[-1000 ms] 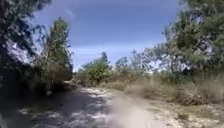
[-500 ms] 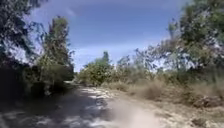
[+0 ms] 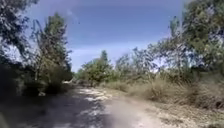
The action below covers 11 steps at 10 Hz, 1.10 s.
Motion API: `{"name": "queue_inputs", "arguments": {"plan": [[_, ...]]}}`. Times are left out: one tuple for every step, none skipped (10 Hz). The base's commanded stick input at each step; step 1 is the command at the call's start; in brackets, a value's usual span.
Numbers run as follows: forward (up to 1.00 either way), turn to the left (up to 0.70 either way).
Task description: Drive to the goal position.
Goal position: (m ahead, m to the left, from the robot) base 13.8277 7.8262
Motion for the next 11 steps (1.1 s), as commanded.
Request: {"name": "queue_inputs", "arguments": {"plan": [[0.5, 0.5], [0.5, 0.16], [0.5, 0.0], [0.5, 0.0], [0.5, 0.22], [0.5, 0.48], [0.5, 0.28], [0.5, 0.08], [0.5, 0.5], [0.5, 0.5], [0.5, 0.47]]}}
